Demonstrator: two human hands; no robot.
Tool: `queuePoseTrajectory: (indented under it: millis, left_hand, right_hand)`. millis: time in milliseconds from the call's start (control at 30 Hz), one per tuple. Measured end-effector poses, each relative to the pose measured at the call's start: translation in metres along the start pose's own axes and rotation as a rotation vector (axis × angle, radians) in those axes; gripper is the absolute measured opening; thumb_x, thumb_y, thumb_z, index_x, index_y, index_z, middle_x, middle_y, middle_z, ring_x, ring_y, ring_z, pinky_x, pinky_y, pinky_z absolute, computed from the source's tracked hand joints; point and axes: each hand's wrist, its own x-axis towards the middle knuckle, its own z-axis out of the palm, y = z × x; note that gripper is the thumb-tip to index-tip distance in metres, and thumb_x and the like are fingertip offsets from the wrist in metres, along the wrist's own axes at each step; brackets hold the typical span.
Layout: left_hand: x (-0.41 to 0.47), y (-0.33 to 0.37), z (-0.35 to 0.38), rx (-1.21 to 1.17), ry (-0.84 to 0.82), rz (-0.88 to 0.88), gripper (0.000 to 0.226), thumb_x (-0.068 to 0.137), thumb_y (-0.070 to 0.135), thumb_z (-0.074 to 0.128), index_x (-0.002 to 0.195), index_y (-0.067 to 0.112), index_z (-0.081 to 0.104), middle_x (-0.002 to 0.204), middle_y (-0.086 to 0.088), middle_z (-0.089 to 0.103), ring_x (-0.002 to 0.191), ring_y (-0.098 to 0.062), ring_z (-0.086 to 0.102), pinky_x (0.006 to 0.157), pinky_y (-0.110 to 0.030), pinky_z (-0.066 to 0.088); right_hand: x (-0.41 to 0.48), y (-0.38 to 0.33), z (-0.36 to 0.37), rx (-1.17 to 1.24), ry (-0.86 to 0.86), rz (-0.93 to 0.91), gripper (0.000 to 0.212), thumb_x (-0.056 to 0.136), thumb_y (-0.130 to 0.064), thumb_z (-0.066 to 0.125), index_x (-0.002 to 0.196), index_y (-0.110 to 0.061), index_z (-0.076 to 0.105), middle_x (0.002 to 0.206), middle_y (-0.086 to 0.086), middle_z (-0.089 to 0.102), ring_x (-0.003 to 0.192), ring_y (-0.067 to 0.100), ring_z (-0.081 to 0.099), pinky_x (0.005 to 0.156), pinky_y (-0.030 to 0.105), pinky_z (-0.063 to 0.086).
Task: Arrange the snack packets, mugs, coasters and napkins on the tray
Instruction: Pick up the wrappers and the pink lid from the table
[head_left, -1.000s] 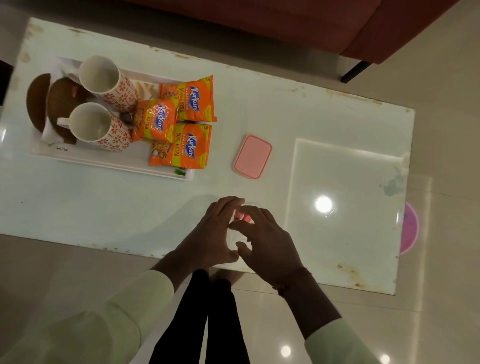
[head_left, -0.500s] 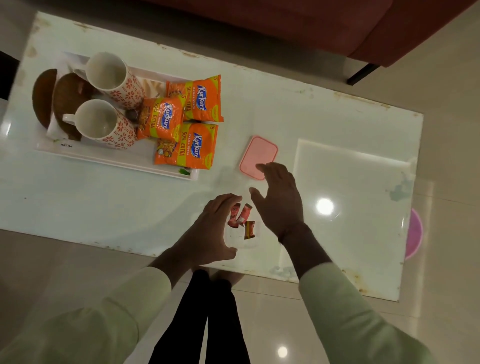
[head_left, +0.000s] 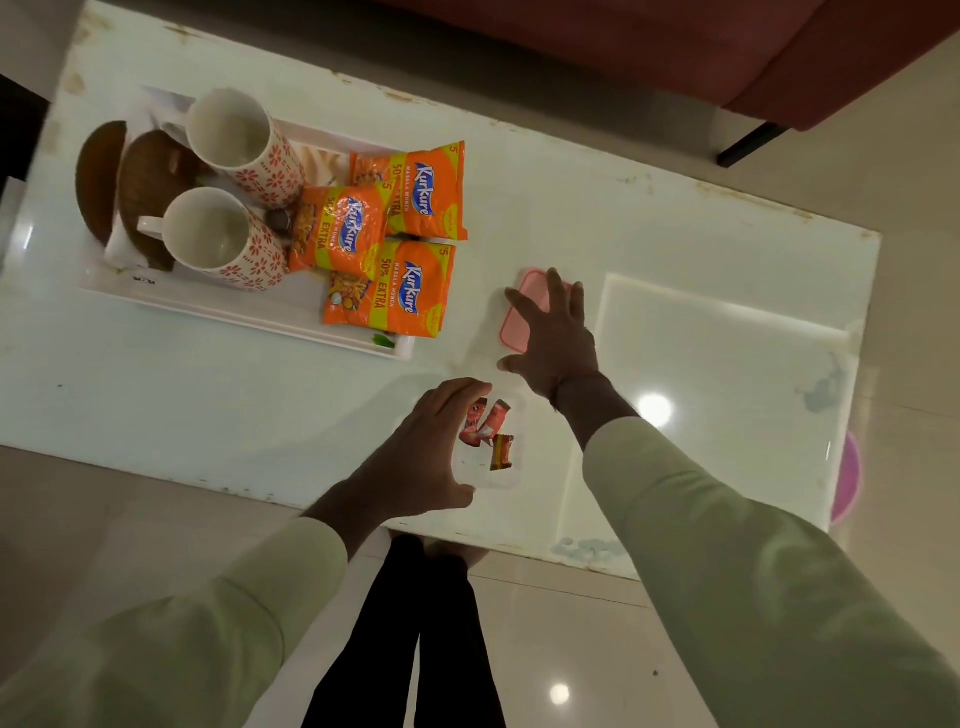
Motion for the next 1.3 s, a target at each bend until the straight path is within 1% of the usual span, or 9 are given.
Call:
queuePoseTrajectory:
  millis: [233, 333, 533, 700, 867, 967, 1033, 1133, 1300]
  left_hand:
    - [0.004, -0.004, -0.003, 0.016, -0.026, -0.006, 0.112, 0.057, 0.043, 0.083, 0.144, 0.036, 0.013, 0.153, 0.013, 0.019, 0.140, -0.014, 0.027, 0.105, -0.031, 0.037]
    - [0.007, -0.006, -0.005, 0.014, -0.031, -0.004, 0.112, 0.057, 0.042, 0.083, 0.145, 0.035, 0.014, 0.155, 0.012, 0.019, 0.141, -0.016, 0.027, 0.104, -0.030, 0.036]
    - [0.006, -0.008, -0.008, 0.028, -0.040, 0.027, 0.115, 0.059, 0.043, 0.083, 0.147, 0.034, 0.009, 0.157, 0.010, 0.015, 0.144, -0.018, 0.023, 0.107, -0.030, 0.033]
    - [0.002, -0.004, -0.015, 0.036, -0.019, -0.010, 0.122, 0.056, 0.064, 0.076, 0.148, 0.037, 0.000, 0.160, 0.012, 0.007, 0.146, -0.015, 0.014, 0.112, -0.039, 0.026]
    - [-0.008, 0.010, -0.019, -0.164, 0.250, -0.067, 0.081, 0.078, 0.064, 0.057, 0.145, 0.030, 0.028, 0.150, 0.007, 0.034, 0.136, -0.010, 0.030, 0.107, -0.032, 0.032]
    - [-0.010, 0.018, -0.022, -0.288, 0.319, -0.154, 0.054, 0.089, 0.055, 0.047, 0.137, 0.029, 0.045, 0.133, 0.007, 0.056, 0.115, -0.005, 0.051, 0.094, -0.022, 0.045]
    - [-0.010, 0.024, -0.023, -0.415, 0.339, -0.229, 0.047, 0.092, 0.050, 0.047, 0.132, 0.028, 0.053, 0.127, 0.006, 0.063, 0.107, -0.002, 0.058, 0.086, -0.014, 0.046]
    - [-0.009, 0.031, -0.022, -0.617, 0.331, -0.309, 0.037, 0.092, 0.047, 0.050, 0.121, 0.027, 0.062, 0.114, 0.008, 0.071, 0.102, -0.010, 0.067, 0.084, -0.027, 0.057]
    - [-0.011, 0.035, -0.020, -0.844, 0.357, -0.369, 0.015, 0.087, 0.033, 0.063, 0.101, 0.038, 0.063, 0.080, 0.022, 0.074, 0.077, -0.005, 0.073, 0.060, -0.015, 0.055]
  right_hand:
    - [-0.006, 0.000, -0.001, -0.021, 0.024, -0.054, 0.070, 0.085, -0.034, 0.072, 0.147, -0.028, 0.040, 0.163, 0.014, 0.010, 0.148, 0.047, -0.002, 0.106, 0.059, 0.039]
    - [-0.013, -0.001, -0.007, -0.016, 0.102, -0.111, 0.060, 0.089, -0.042, 0.059, 0.145, -0.027, 0.041, 0.157, 0.014, 0.028, 0.146, 0.041, 0.020, 0.097, 0.055, 0.051]
    - [-0.033, 0.001, -0.015, 0.143, 0.333, -0.204, 0.047, 0.096, -0.027, 0.048, 0.143, -0.021, 0.048, 0.134, 0.007, 0.061, 0.117, 0.027, 0.061, 0.090, 0.037, 0.054]
    - [-0.054, -0.001, -0.020, 0.314, 0.516, -0.054, 0.036, 0.099, -0.017, 0.045, 0.133, -0.015, 0.056, 0.114, 0.005, 0.064, 0.093, 0.014, 0.058, 0.077, 0.017, 0.041]
    - [-0.083, -0.019, -0.022, 0.707, 0.638, 0.186, 0.029, 0.096, -0.017, 0.045, 0.120, -0.009, 0.059, 0.108, 0.004, 0.060, 0.093, 0.012, 0.054, 0.076, 0.012, 0.043]
    - [-0.099, -0.033, -0.017, 0.955, 0.607, 0.328, 0.023, 0.096, -0.016, 0.048, 0.117, -0.014, 0.058, 0.104, -0.003, 0.063, 0.092, 0.004, 0.059, 0.071, 0.006, 0.046]
    - [-0.108, -0.040, -0.012, 1.081, 0.597, 0.370, 0.019, 0.095, -0.014, 0.050, 0.111, -0.018, 0.059, 0.099, -0.009, 0.063, 0.090, -0.001, 0.059, 0.066, 0.007, 0.047]
    - [-0.118, -0.048, -0.003, 1.213, 0.564, 0.423, 0.017, 0.093, -0.014, 0.055, 0.103, -0.026, 0.059, 0.097, -0.012, 0.063, 0.088, 0.001, 0.060, 0.063, 0.010, 0.049]
    - [-0.134, -0.055, 0.014, 1.287, 0.496, 0.466, 0.024, 0.088, -0.013, 0.064, 0.098, -0.034, 0.057, 0.098, -0.011, 0.063, 0.087, 0.006, 0.062, 0.061, 0.018, 0.053]
